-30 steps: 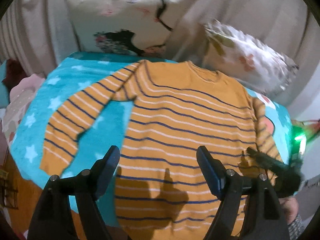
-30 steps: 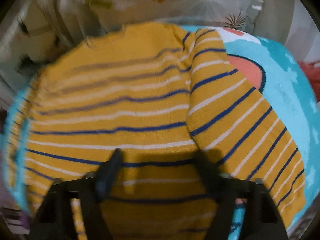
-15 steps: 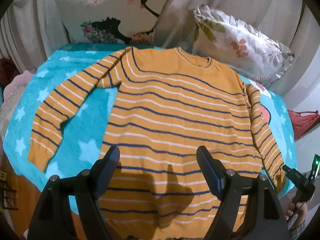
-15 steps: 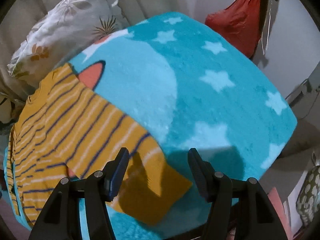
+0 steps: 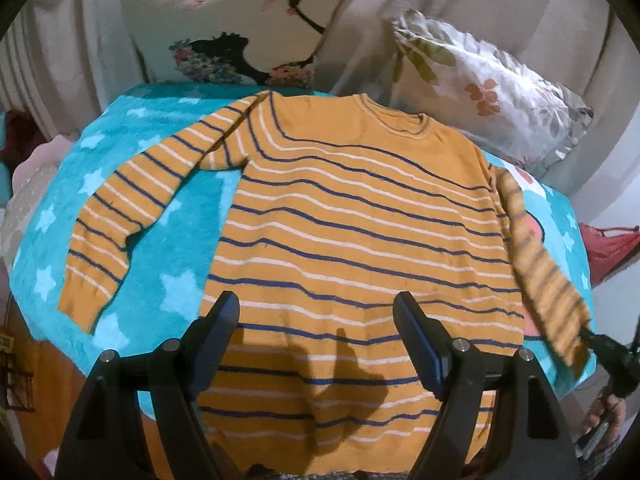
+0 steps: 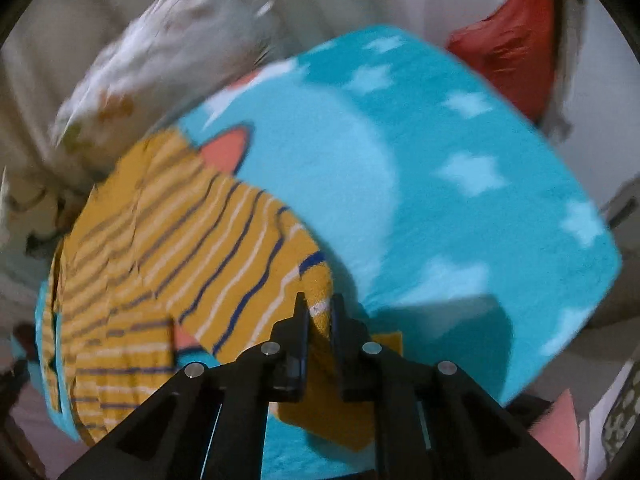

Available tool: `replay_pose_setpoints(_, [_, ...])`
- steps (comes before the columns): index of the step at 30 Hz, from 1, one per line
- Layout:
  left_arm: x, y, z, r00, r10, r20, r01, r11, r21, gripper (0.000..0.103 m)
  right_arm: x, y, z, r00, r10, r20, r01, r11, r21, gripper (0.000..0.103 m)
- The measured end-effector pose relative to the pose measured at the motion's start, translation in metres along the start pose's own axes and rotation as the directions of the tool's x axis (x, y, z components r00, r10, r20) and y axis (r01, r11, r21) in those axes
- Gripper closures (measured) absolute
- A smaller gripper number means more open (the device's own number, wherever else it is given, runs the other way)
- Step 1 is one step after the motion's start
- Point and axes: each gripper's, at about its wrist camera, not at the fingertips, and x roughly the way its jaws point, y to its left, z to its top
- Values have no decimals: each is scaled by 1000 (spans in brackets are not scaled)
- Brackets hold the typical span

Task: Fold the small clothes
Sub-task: 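Grasp the sleeve cuff with the right gripper and lay it across the body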

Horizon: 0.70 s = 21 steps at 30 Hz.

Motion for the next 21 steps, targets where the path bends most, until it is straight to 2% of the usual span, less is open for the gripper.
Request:
replay_pose_setpoints(4, [2,9,-3,1000,13,-2,-13,1000,-19,25,-22,-51,33,985,-153,76,146,986,84,93])
replay_pose_setpoints(7, [4,14,-5,1000,23,-6,-23,999,-26,25,-23,-73,55,972,-218,84,209,972,102,93])
replay_pose_setpoints(11, [4,15,-7,999,34,-10,-35,999,-24,25,-1,-66,72,955,-292,47,290,956,45,91])
replay_pose_setpoints(14, [5,20,-12,999,54,-10,-54,998,-17,25,8,-57,71,939,-343,24,342,939,34,84])
replay_pose_setpoints(15, [6,24,-14,998,59,-13,-59,998,-19,25,7,-55,68,939,-342,22,341,939,45,81])
replay_pose_setpoints(18, [12,39,-22,996,80,-27,-81,996,-32,25,-9,-43,56,958,-281,53,279,959,49,74])
replay_pose_setpoints(20, [19,51,-30,995,92,-47,-94,994,-49,25,-20,-23,40,975,-208,73,207,978,23,69])
replay_pose_setpoints(21, [22,57,-34,994,89,-58,-93,994,-61,25,-23,-10,30,987,-147,66,147,989,1,67])
